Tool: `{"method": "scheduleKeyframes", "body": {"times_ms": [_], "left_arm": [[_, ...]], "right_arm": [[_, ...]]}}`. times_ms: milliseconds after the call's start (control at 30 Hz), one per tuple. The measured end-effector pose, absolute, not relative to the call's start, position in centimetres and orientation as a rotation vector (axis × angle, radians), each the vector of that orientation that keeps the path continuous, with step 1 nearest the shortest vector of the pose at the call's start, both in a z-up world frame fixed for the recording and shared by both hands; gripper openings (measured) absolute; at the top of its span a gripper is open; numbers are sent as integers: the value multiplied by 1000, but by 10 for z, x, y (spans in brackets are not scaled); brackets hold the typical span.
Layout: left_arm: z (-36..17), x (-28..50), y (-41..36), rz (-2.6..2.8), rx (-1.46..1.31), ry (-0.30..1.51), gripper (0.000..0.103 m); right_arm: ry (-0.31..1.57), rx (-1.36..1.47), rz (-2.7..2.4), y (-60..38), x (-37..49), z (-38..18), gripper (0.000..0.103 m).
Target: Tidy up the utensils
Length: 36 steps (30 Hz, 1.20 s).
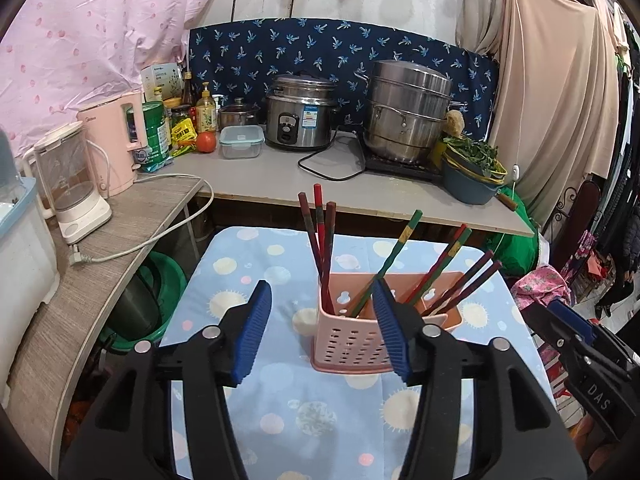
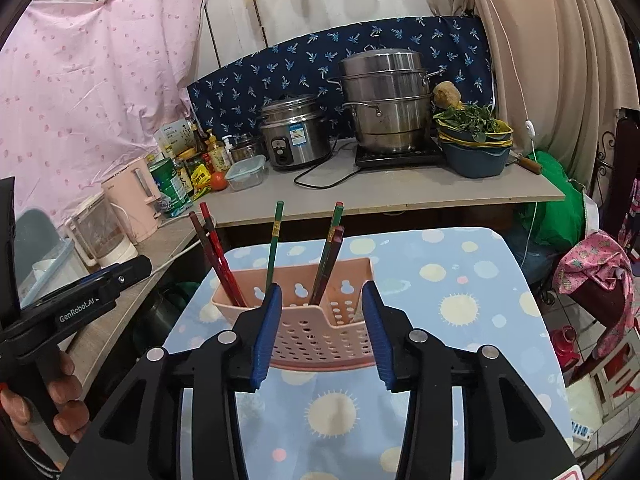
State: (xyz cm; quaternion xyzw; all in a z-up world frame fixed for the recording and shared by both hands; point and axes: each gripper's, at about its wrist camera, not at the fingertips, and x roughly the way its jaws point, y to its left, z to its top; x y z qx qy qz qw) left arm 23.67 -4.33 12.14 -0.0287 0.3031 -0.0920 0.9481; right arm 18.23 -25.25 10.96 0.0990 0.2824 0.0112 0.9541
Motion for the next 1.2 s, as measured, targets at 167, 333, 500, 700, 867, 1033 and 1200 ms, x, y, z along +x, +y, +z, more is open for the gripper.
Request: {"method": "scheduleKeyframes", "body": {"times_ms": [167,333,500,700,867,1033,1200], "left_arm": [[112,225,-44,-184,-42,631,51],[104,214,-42,-169,-39,636,61],[94,206,-43,-160,-24,647,63],[83,201,-42,-153,-16,671,65],[75,197,-41,-146,-10,685,70],[71,190,-43,-127,9,667,85],[67,188,-45,-118,25,673,89]], "right_arm": [[596,196,13,-250,170,100,41],[610,173,2,-244,160,93,43],[627,134,-18,-237,156,86,44],[631,110,-42,-233,150,80,55],[635,115,-49,-233,147,75,63],[639,120,-54,-233,143,70,70],[643,125,-60,-233,140,65,85]]}}
